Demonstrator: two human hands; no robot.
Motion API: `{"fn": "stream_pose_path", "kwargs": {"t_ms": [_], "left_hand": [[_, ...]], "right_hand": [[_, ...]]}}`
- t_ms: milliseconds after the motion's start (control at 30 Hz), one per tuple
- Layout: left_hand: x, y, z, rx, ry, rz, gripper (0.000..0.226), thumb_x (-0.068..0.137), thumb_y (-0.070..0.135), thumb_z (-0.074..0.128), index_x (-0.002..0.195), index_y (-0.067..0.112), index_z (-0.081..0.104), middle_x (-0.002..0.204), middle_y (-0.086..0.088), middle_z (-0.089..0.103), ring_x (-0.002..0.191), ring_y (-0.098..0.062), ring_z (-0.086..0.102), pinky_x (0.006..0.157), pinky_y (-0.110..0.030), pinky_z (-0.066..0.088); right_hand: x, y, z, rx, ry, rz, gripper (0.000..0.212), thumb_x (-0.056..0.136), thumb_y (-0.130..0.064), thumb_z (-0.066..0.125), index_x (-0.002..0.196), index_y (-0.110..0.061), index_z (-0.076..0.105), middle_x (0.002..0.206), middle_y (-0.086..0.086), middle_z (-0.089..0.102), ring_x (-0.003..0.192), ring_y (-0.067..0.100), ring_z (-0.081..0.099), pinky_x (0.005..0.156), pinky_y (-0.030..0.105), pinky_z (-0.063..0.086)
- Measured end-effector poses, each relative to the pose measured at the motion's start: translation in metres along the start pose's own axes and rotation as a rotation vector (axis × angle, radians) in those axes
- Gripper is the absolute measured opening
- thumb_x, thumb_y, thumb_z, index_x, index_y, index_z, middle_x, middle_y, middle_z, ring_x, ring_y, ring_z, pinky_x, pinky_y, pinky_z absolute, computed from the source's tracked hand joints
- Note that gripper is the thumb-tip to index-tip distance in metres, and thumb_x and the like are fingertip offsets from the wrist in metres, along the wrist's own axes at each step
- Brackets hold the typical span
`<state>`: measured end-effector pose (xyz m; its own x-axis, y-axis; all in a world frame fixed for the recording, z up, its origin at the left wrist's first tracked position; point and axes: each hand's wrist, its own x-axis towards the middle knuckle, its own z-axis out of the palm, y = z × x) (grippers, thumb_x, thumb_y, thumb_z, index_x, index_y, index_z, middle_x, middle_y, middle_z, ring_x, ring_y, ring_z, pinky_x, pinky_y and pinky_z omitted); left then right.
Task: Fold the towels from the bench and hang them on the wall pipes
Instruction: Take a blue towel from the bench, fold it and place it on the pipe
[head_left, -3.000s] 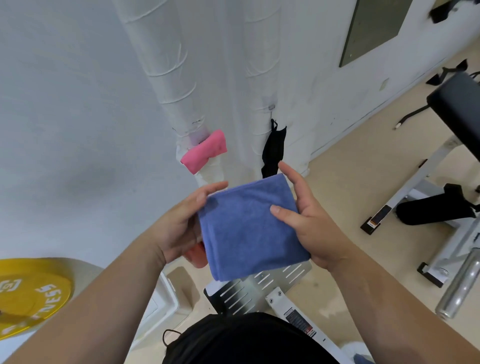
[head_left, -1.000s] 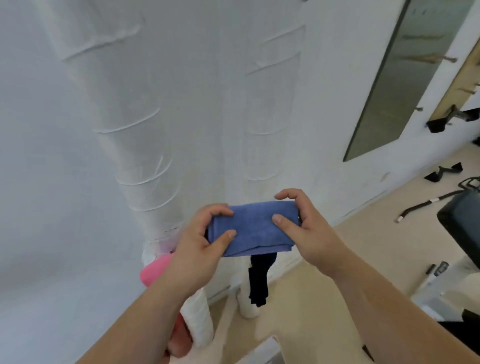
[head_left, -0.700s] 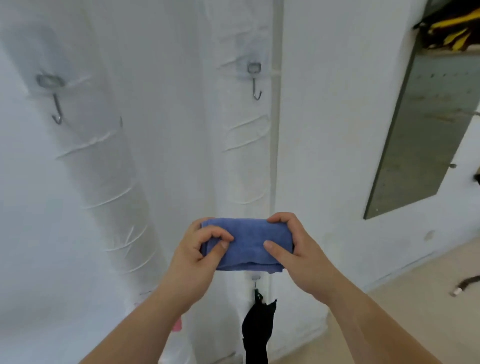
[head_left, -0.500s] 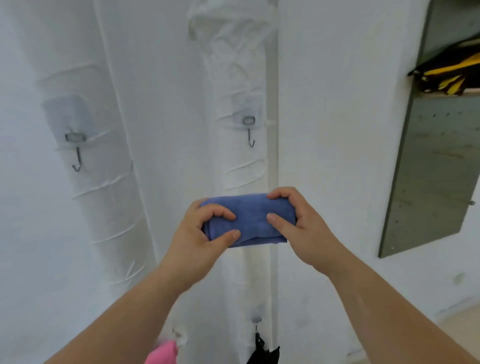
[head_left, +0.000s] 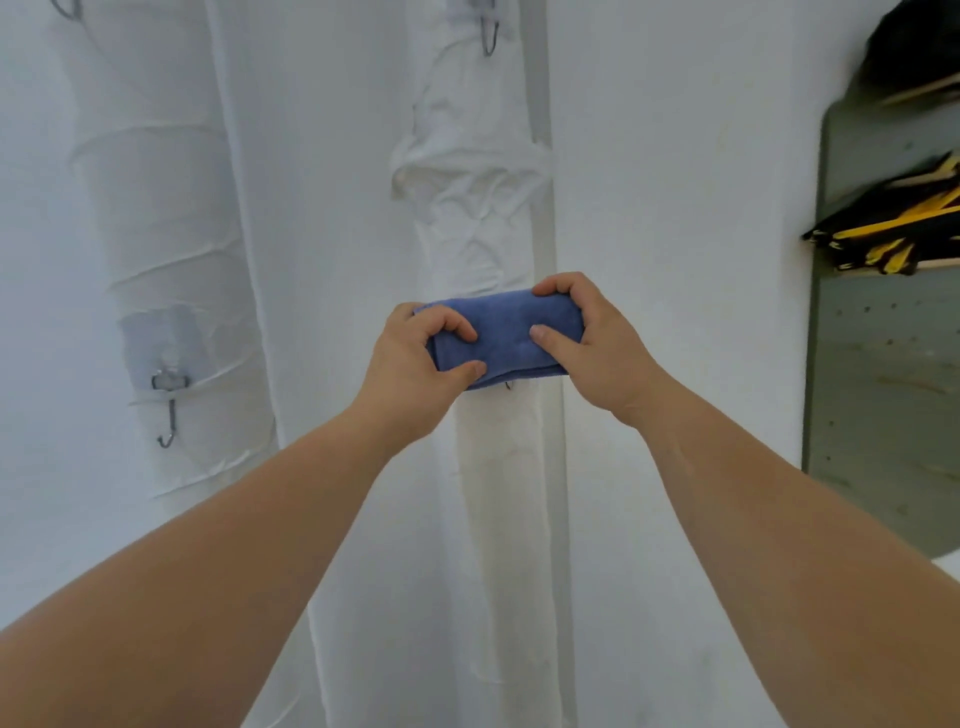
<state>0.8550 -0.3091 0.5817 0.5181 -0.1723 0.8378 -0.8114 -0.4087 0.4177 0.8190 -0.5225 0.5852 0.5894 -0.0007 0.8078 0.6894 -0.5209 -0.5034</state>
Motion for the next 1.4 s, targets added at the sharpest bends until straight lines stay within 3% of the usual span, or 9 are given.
{"fn": "stream_pose_path", "kwargs": {"t_ms": [467,633,733,800,900,967,1033,1200,1400], "left_hand": [[-0.004,-0.022,0.019,-0.101,-0.004,-0.045,0.039,0.073,0.006,0.086,0.083,0.037,0.065,0.111,0.008,0.055,0.097,0.014,0.053,0.083,-0.003,0.041],[-0.012,-0.017,0.025,-0.123,0.016,-0.078,0.032,0.075,0.009,0.084,0.084,0.033,0.066,0.111,0.011,0.053,0.096,0.014,0.054,0.086,-0.016,0.049],[-0.015,-0.016,0.025,0.222,0.123,0.133,0.021,0.076,0.032,0.083,0.087,0.028,0.066,0.126,0.004,0.052,0.110,-0.009,0.055,0.099,-0.036,0.046],[-0.014,-0.019,0.030,0.501,0.171,0.316,0.024,0.080,0.037,0.077,0.096,0.024,0.064,0.147,-0.006,0.049,0.131,-0.028,0.047,0.112,-0.053,0.033],[-0.014,-0.024,0.042,0.701,0.080,0.439,0.051,0.096,0.030,0.056,0.145,0.023,0.044,0.164,-0.002,0.032,0.154,-0.029,0.021,0.122,-0.062,0.009],[-0.014,-0.033,0.048,0.755,0.057,0.436,0.061,0.104,0.033,0.038,0.160,0.021,0.019,0.169,0.001,0.019,0.157,-0.025,0.010,0.123,-0.062,0.005],[-0.014,-0.044,0.051,0.759,0.055,0.419,0.061,0.105,0.036,0.029,0.161,0.020,0.009,0.170,0.001,0.011,0.158,-0.024,0.007,0.123,-0.062,0.006],[-0.006,-0.061,0.060,0.654,0.101,0.506,0.060,0.107,0.042,0.020,0.160,0.014,0.012,0.168,-0.004,0.013,0.156,-0.031,0.014,0.123,-0.063,0.010],[0.000,-0.072,0.071,0.544,0.175,0.566,0.059,0.107,0.041,0.021,0.157,0.011,0.020,0.164,-0.011,0.023,0.154,-0.038,0.019,0.124,-0.059,0.012]], "right_hand": [[-0.006,0.041,0.017,-0.009,0.092,-0.044,0.035,0.093,-0.009,0.064,0.118,-0.032,0.055,0.123,-0.009,0.060,0.115,0.010,0.058,0.099,0.033,0.050],[-0.013,0.043,0.020,-0.054,0.110,-0.015,0.036,0.093,-0.014,0.065,0.120,-0.034,0.056,0.124,-0.008,0.058,0.114,0.008,0.057,0.100,0.034,0.050],[-0.017,0.041,0.021,-0.374,0.231,-0.076,0.038,0.091,-0.024,0.067,0.127,-0.032,0.059,0.133,0.000,0.050,0.118,0.016,0.053,0.101,0.036,0.049],[-0.018,0.041,0.026,-0.633,0.296,-0.245,0.040,0.092,-0.021,0.063,0.132,-0.019,0.061,0.148,0.010,0.047,0.135,0.030,0.047,0.110,0.044,0.042],[-0.016,0.045,0.040,-0.793,0.208,-0.428,0.051,0.100,-0.016,0.043,0.150,-0.009,0.045,0.162,0.010,0.035,0.153,0.032,0.025,0.124,0.052,0.021],[-0.016,0.049,0.047,-0.715,0.176,-0.399,0.057,0.100,-0.015,0.035,0.157,-0.012,0.033,0.165,0.004,0.028,0.156,0.026,0.015,0.125,0.053,0.014],[-0.015,0.056,0.051,-0.626,0.176,-0.366,0.060,0.098,-0.015,0.032,0.158,-0.014,0.027,0.167,0.002,0.022,0.157,0.024,0.009,0.126,0.054,0.010],[-0.004,0.076,0.055,-0.458,0.180,-0.369,0.063,0.097,-0.019,0.032,0.159,-0.013,0.019,0.168,0.005,0.014,0.157,0.031,0.002,0.124,0.059,0.009],[0.005,0.097,0.066,-0.311,0.246,-0.430,0.062,0.097,-0.020,0.033,0.157,-0.008,0.019,0.166,0.015,0.015,0.156,0.038,0.005,0.120,0.066,0.016]]}}
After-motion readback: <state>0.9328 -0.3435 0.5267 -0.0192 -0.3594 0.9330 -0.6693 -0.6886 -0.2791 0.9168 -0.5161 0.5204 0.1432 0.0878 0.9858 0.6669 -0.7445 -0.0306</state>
